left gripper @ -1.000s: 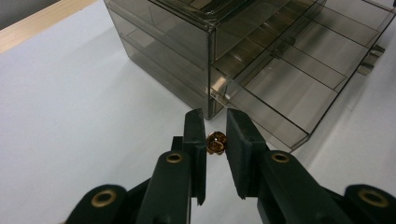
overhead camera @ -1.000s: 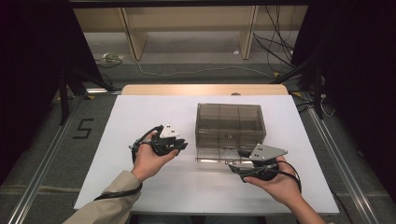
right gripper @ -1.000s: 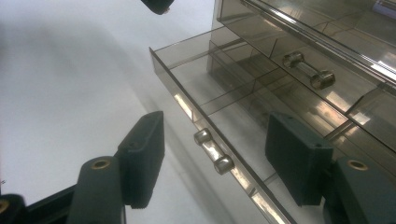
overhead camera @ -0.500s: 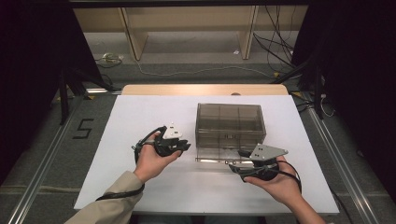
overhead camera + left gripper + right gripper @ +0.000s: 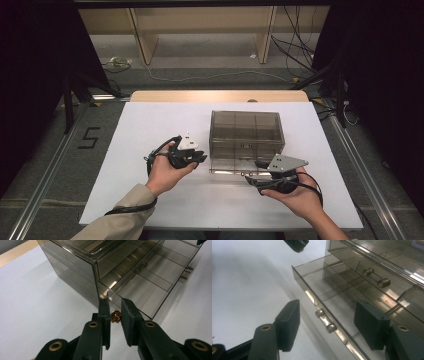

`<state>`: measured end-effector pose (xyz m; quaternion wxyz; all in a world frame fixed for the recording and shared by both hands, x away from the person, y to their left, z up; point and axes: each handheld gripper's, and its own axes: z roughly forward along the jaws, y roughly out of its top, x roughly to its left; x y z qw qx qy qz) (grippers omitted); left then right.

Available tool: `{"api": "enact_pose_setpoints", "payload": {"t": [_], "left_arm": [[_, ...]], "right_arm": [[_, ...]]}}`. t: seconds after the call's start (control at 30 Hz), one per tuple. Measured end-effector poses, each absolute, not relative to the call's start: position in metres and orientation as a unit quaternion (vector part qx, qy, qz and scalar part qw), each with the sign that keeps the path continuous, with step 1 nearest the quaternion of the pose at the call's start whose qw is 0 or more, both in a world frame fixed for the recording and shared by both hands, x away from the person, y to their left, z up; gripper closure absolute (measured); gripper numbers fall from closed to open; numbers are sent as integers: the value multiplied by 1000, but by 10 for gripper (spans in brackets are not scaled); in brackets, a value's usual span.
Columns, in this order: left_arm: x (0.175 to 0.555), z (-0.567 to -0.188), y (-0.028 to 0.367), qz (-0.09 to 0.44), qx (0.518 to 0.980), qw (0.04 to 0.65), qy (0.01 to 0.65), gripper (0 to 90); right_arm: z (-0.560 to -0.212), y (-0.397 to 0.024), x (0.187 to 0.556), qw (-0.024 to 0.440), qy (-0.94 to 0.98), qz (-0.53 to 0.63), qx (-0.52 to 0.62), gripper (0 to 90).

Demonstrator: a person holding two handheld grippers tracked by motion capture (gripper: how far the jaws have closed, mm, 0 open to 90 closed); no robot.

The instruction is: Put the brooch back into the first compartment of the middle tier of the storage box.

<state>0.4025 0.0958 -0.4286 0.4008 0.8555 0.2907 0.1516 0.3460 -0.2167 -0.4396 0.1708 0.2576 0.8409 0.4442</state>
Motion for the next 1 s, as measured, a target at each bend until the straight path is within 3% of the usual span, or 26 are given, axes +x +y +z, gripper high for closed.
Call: {"api": "enact_pose_setpoints", "payload": {"t": [1.0], "left_arm": [[401, -427, 84, 148, 860, 403, 277, 784]], "right_arm": [[-440, -216, 346, 170, 841, 444, 256, 386]]}}
